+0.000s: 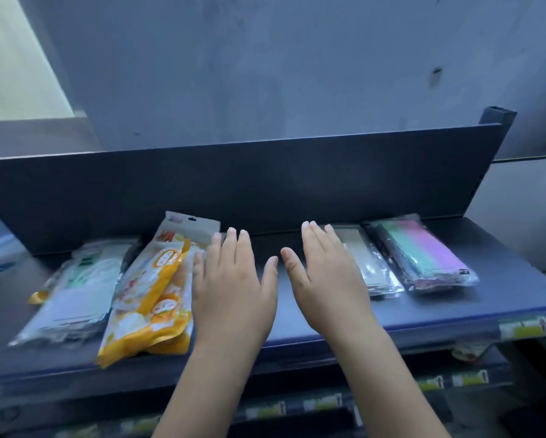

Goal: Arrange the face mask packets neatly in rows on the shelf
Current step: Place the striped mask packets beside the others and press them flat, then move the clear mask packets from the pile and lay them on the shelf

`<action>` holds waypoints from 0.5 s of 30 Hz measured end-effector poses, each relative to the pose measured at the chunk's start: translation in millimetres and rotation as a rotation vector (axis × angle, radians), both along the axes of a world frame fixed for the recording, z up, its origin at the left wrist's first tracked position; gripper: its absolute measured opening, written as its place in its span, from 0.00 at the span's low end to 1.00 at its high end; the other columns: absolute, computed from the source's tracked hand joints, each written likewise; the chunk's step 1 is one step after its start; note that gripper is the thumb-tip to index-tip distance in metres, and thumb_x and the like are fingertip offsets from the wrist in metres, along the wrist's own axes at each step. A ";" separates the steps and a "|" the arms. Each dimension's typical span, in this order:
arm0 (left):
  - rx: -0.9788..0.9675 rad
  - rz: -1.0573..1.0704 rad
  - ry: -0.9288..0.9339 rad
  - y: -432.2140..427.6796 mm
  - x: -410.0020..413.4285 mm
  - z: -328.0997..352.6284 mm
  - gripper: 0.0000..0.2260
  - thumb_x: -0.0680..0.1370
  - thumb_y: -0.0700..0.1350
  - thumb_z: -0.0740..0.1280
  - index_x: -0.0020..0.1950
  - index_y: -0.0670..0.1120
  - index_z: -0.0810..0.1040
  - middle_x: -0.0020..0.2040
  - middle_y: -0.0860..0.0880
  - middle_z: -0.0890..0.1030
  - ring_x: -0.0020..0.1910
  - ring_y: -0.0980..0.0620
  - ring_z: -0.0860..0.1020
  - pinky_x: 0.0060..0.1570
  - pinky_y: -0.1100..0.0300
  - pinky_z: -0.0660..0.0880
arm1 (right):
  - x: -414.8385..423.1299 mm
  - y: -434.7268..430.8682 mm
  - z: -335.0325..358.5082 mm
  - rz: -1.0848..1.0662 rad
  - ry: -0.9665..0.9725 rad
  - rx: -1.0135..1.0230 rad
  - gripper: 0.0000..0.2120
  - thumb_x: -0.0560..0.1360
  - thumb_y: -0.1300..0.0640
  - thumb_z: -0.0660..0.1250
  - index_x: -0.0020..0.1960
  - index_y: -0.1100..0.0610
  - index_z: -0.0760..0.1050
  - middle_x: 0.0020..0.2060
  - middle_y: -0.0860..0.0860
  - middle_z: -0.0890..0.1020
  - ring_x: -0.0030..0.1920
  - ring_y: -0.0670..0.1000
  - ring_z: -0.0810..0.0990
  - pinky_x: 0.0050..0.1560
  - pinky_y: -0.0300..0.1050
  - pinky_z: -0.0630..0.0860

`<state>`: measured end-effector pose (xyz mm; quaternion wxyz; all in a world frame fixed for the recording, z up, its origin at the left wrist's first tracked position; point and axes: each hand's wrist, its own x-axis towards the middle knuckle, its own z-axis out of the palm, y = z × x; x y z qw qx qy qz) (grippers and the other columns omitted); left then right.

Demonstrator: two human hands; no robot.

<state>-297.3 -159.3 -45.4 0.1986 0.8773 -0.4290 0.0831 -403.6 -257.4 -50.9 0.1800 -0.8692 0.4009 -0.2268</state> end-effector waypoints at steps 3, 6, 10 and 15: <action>-0.008 0.021 0.002 27.2 20.5 -2.2 0.41 0.77 0.66 0.39 0.84 0.47 0.61 0.85 0.49 0.63 0.85 0.47 0.55 0.83 0.46 0.48 | 26.2 26.7 3.2 0.002 -0.024 0.034 0.35 0.84 0.36 0.47 0.85 0.53 0.53 0.84 0.46 0.56 0.85 0.49 0.47 0.83 0.51 0.53; -0.038 0.048 0.018 48.0 34.7 -4.1 0.39 0.79 0.66 0.43 0.84 0.47 0.61 0.84 0.49 0.64 0.85 0.48 0.56 0.83 0.46 0.48 | 40.4 44.7 2.5 0.009 -0.026 0.049 0.35 0.84 0.36 0.47 0.85 0.53 0.53 0.84 0.46 0.56 0.84 0.48 0.46 0.83 0.49 0.52; -0.061 0.112 0.050 63.7 48.2 -4.9 0.32 0.84 0.62 0.53 0.84 0.47 0.61 0.84 0.50 0.63 0.85 0.48 0.54 0.82 0.47 0.47 | 45.8 60.1 -1.9 0.043 -0.016 0.063 0.35 0.84 0.36 0.48 0.85 0.54 0.53 0.84 0.46 0.57 0.84 0.47 0.47 0.82 0.48 0.54; -0.023 0.193 0.138 82.1 58.1 -11.5 0.30 0.83 0.64 0.54 0.81 0.49 0.65 0.82 0.52 0.67 0.83 0.48 0.58 0.82 0.45 0.52 | 46.6 74.3 -7.1 0.131 0.001 0.124 0.34 0.84 0.36 0.48 0.85 0.51 0.53 0.84 0.43 0.56 0.84 0.45 0.47 0.80 0.47 0.58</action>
